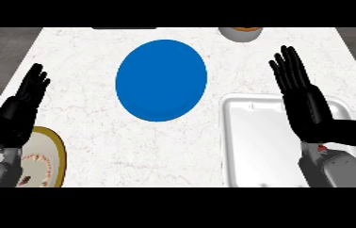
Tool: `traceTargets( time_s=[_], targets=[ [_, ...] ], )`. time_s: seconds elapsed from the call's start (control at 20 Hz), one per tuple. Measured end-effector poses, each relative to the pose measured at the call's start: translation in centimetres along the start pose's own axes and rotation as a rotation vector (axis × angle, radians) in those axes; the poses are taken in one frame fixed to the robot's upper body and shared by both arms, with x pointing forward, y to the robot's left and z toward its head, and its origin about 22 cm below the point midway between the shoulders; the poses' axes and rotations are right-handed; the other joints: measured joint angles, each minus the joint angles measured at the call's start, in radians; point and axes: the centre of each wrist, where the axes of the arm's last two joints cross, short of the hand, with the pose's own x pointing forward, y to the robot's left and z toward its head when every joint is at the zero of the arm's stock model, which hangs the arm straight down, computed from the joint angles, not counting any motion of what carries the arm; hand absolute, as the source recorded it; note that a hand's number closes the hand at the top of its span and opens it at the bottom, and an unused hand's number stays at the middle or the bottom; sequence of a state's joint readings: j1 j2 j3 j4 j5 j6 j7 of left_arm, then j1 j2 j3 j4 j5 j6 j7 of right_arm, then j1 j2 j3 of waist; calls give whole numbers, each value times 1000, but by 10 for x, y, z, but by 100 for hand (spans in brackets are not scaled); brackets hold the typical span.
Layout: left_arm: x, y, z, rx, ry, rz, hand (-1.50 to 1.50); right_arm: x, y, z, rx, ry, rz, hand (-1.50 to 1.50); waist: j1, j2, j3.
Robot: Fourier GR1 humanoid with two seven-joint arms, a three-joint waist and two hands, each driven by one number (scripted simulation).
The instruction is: Pick the bell pepper from the tray and place it in the plate
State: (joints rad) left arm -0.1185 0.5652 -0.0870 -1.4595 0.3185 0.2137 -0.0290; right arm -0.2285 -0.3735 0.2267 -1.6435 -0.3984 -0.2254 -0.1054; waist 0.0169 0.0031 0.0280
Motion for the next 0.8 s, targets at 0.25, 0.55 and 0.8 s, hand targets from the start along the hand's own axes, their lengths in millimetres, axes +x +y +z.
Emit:
traceTargets(
  time_s=[0.25,0.55,0.8],
  targets=[
    [5,-24,-11,-24,-17,-34,0,10,6,0,-94,-7,-20,-150,-20,-2,-20],
    [5,-50,-9,-85,-4,-27,0,-3,-34,18,-97,33,511,-150,-42,-2,-38],
    [6,-71,-11,-117,6,-25,0,-51,-17,74,-168,78,547,-150,-34,-3,-30]
  ],
)
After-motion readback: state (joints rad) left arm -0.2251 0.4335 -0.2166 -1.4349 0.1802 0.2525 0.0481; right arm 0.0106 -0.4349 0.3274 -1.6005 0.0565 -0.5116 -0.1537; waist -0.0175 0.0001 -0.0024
